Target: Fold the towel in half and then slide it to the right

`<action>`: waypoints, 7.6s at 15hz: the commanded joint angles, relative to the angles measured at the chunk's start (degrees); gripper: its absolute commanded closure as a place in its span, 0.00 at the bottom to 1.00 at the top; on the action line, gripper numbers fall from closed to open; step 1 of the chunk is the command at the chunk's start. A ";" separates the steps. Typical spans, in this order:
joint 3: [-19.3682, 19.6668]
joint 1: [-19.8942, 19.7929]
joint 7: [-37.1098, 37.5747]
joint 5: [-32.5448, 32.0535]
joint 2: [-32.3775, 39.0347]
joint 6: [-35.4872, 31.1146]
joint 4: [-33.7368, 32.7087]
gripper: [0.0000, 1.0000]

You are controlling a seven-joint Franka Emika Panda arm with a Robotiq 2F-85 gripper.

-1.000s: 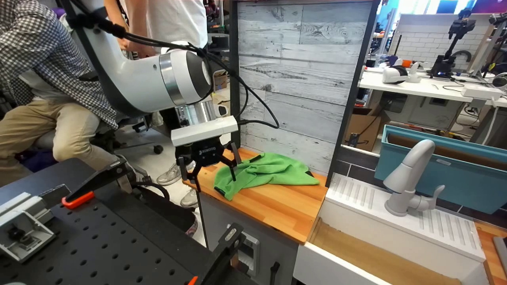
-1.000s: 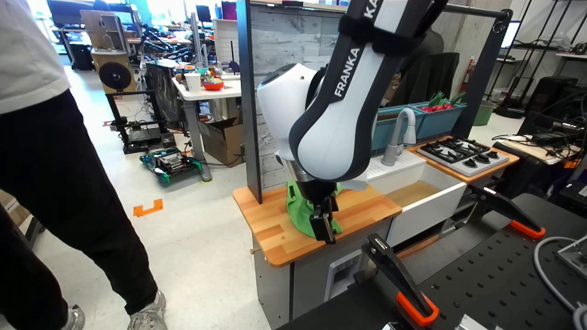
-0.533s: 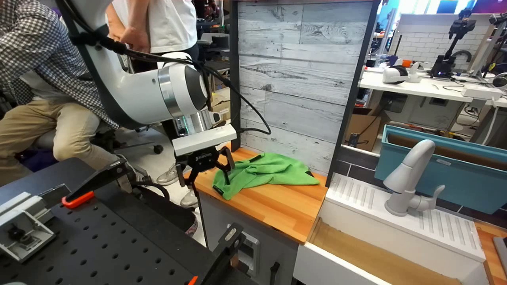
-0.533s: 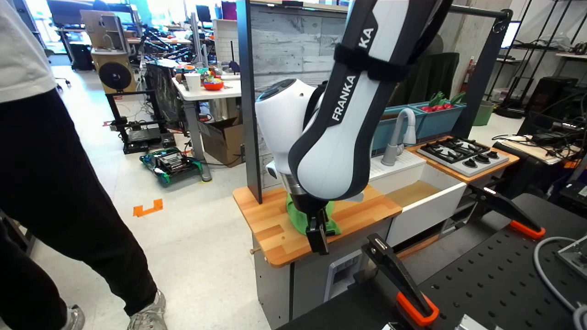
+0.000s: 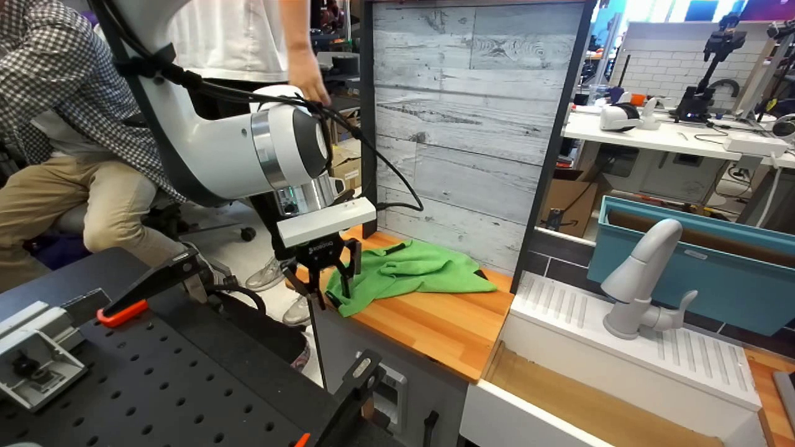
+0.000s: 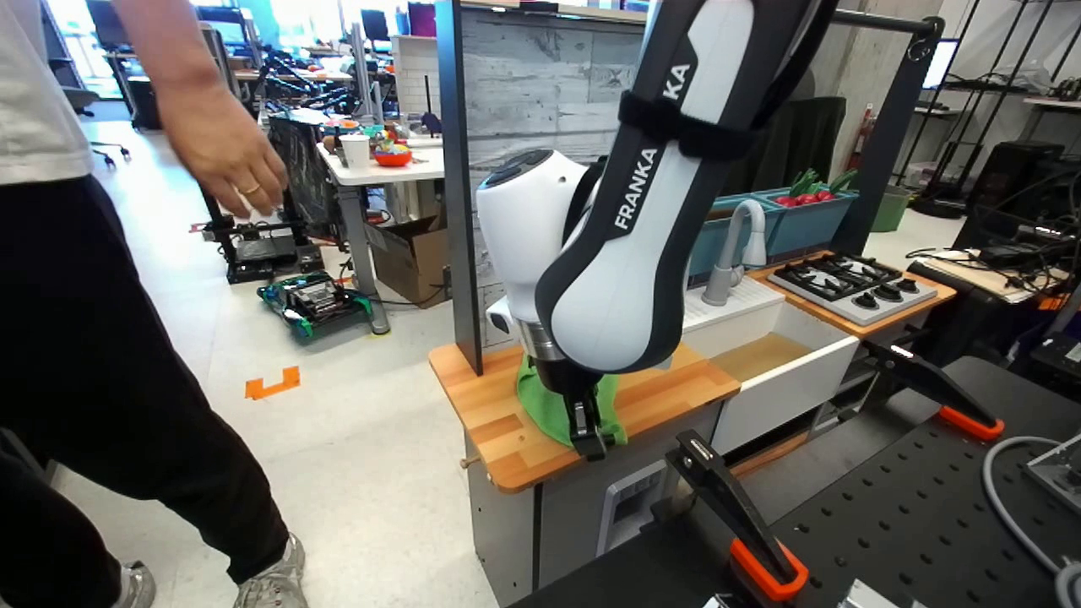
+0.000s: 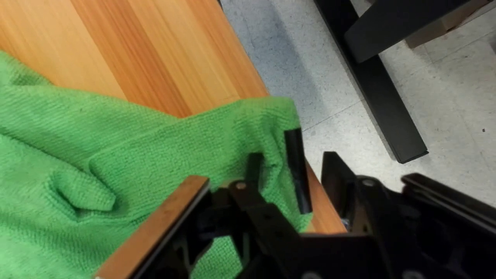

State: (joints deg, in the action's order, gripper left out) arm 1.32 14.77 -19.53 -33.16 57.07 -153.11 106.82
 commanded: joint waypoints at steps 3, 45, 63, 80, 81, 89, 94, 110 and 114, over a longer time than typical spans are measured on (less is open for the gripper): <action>-2.46 -3.13 -3.59 -0.31 0.79 -1.68 0.08 0.98; -5.89 -22.35 -5.15 20.34 -8.33 4.97 -6.89 0.97; -4.65 -23.81 -3.69 23.12 14.54 16.01 -33.09 0.65; -4.30 -18.75 3.70 22.44 7.31 6.46 -18.38 0.00; -4.29 -18.62 4.29 22.45 6.27 5.10 -16.40 0.00; -5.65 -20.10 7.51 24.26 -4.54 -1.32 -1.05 0.00; -7.04 -23.23 6.55 28.27 -14.84 -1.47 8.39 0.00; -6.65 -23.09 6.71 31.51 -18.27 0.67 10.38 0.00; -6.60 -22.79 7.19 31.69 -18.12 0.75 9.95 0.00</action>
State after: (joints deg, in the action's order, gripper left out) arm -5.83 -8.91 -12.20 -2.56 38.86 -152.59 117.34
